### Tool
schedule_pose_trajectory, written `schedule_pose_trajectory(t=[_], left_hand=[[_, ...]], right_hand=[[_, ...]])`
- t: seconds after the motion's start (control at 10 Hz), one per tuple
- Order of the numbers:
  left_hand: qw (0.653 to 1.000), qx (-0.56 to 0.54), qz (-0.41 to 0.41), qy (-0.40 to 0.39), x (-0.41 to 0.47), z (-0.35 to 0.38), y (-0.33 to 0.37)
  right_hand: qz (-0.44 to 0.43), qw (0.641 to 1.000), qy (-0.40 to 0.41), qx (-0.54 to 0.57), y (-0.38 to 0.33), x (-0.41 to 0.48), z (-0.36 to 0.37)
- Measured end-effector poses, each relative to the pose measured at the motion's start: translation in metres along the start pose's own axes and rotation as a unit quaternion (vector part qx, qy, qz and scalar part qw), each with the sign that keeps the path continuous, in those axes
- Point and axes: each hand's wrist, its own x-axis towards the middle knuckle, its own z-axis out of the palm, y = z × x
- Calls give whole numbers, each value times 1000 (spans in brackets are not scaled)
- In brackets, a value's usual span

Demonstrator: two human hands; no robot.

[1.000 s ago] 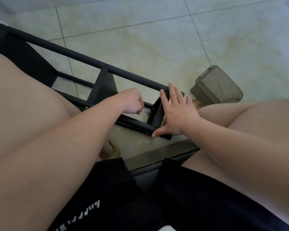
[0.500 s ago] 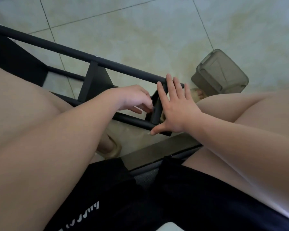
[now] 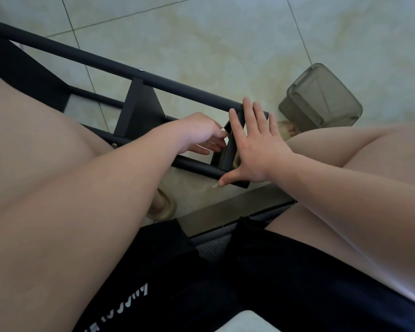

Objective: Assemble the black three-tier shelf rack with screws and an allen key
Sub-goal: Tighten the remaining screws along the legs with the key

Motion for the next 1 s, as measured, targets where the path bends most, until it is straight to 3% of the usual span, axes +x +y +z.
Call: schedule_pose_trajectory(t=[1.0], left_hand=[[996,84,-2,16,-6,-2,4]], right_hand=[[6,1000,-3,5,-2,-1,-2]])
